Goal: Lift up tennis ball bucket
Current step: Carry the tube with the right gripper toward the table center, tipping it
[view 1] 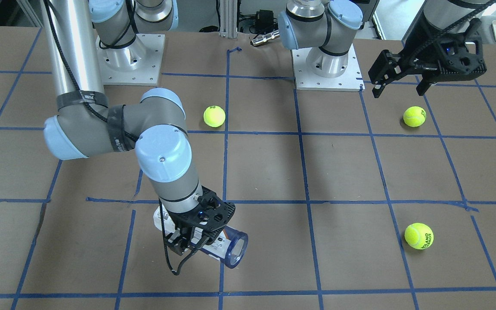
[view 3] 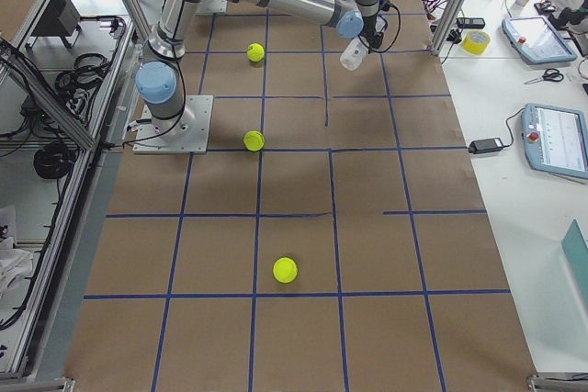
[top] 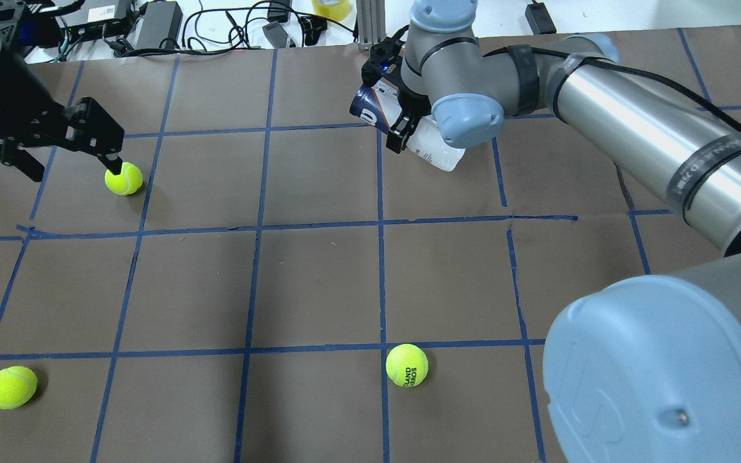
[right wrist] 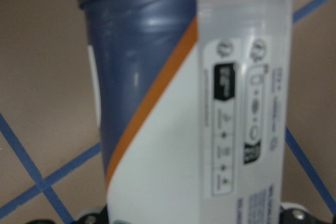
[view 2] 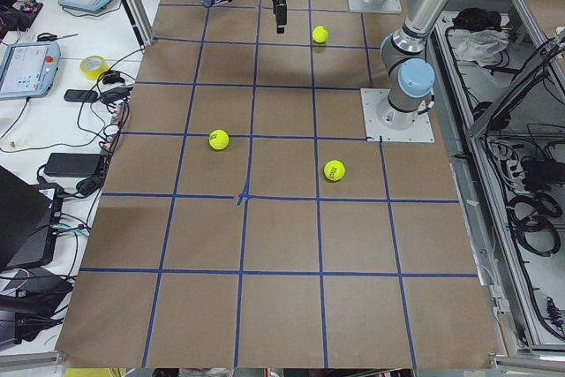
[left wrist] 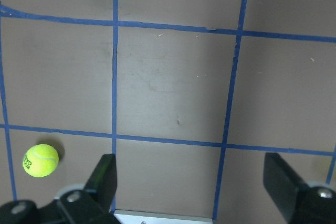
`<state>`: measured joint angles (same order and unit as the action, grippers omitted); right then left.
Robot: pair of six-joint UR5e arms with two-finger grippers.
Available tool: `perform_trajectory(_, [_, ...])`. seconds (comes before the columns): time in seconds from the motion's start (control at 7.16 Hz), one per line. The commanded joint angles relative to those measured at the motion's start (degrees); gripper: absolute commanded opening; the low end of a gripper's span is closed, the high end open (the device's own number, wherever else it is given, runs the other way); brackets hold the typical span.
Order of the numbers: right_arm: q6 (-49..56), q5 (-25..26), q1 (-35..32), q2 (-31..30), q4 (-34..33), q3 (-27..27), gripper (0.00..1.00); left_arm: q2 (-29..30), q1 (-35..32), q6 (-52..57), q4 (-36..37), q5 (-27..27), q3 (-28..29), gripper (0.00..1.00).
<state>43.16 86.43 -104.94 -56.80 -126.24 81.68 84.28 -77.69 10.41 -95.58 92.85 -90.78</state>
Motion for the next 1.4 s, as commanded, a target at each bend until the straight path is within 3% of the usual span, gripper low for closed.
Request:
perform_trajectory(0.0, [1.0, -0.2, -5.2, 1.5, -2.9, 0.0, 0.74, -0.1, 1.5, 5.2, -0.1, 0.2, -0.1, 1.00])
perform_trajectory(0.98, [10.4, -2.0, -13.4, 6.0, -6.6, 0.1, 0.77, 0.4, 3.2, 4.3, -0.5, 0.3, -0.1, 1.00])
perform_trajectory(1.26, [10.3, -2.1, -13.5, 6.2, -6.6, 0.2, 0.83, 0.4, 3.2, 4.3, -0.5, 0.3, -0.2, 1.00])
